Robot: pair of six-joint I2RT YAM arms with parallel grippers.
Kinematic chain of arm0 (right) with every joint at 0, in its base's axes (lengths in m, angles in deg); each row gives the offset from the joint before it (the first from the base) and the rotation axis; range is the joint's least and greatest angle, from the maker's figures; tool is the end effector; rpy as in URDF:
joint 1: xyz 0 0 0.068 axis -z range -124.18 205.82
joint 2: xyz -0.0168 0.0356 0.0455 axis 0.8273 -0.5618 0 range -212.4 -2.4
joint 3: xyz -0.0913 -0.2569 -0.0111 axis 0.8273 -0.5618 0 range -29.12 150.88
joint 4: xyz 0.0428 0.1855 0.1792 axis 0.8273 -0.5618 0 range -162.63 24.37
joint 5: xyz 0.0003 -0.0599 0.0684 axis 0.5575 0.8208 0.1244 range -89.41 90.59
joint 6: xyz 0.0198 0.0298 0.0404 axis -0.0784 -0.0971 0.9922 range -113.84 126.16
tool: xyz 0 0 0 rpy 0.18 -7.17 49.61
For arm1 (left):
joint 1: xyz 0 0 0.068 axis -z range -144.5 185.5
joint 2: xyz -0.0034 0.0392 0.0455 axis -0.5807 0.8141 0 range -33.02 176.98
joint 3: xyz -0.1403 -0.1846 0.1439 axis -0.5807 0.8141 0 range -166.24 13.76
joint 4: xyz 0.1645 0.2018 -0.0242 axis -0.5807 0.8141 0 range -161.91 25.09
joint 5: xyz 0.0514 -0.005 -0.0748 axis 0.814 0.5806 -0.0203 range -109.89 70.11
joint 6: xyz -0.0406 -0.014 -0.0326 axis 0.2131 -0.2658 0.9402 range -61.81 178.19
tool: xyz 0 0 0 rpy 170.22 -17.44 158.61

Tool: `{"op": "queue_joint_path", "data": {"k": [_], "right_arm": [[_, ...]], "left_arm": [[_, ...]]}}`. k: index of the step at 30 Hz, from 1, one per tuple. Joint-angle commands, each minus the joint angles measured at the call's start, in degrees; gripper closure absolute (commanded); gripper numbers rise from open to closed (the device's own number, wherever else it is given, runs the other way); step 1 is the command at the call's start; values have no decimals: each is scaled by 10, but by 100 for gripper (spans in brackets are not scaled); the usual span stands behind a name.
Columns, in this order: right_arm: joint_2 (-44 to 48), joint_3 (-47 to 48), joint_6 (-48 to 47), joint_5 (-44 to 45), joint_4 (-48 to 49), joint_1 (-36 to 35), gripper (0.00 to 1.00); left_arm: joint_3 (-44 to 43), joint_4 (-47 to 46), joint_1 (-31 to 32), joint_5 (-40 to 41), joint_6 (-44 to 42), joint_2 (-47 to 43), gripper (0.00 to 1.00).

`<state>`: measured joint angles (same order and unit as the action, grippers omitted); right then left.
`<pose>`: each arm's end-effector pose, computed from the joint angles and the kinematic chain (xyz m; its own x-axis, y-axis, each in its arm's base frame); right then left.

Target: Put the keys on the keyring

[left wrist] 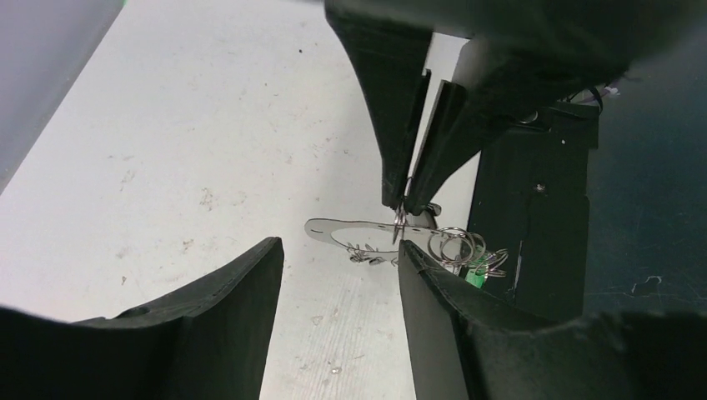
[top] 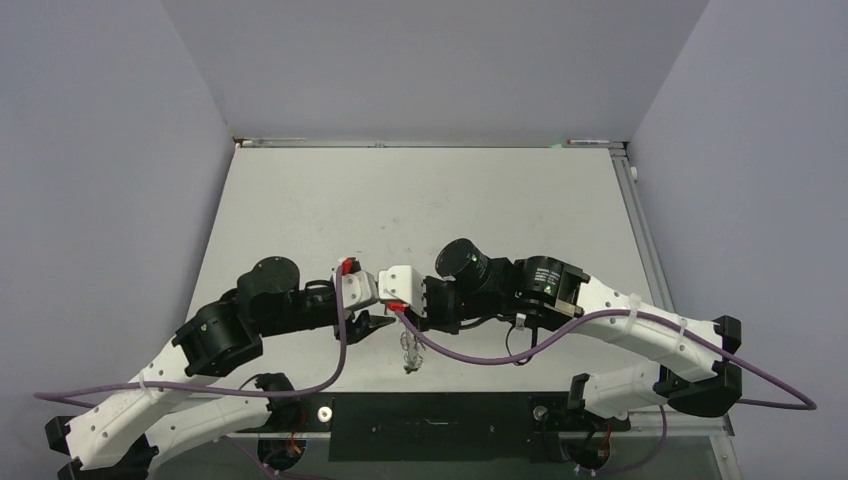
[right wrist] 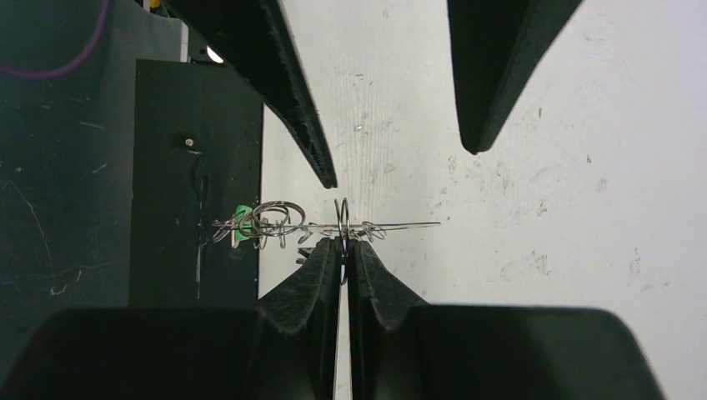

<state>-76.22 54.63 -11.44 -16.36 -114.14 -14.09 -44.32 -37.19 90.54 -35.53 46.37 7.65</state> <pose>0.0802 0.2495 0.4010 0.0911 -0.5929 -0.8001 -0.9957 -0.0680 -0.0630 0.0717 -0.1194 0.3839 0.0250 0.3084 -0.9509 0.9517 0.2837 0.1171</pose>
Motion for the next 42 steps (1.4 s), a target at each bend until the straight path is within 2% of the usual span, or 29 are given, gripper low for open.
{"op": "queue_joint_path", "data": {"k": [1, 13, 30, 36, 42], "right_arm": [[-1, 32, -7, 40, -8, -16, 95], [12, 34, -12, 32, 0, -25, 95], [36, 15, -19, 24, 32, -27, 95], [53, 8, -20, 31, 40, -27, 95], [61, 0, -17, 30, 42, -28, 95]], "left_arm": [[-18, -8, 2, -8, -7, 3, 51], [23, -51, 1, -92, -1, -6, 53], [34, -70, -3, -93, 10, 27, 61], [41, -79, -8, -85, 18, 16, 47], [68, -113, -16, -97, 21, -15, 50]]}}
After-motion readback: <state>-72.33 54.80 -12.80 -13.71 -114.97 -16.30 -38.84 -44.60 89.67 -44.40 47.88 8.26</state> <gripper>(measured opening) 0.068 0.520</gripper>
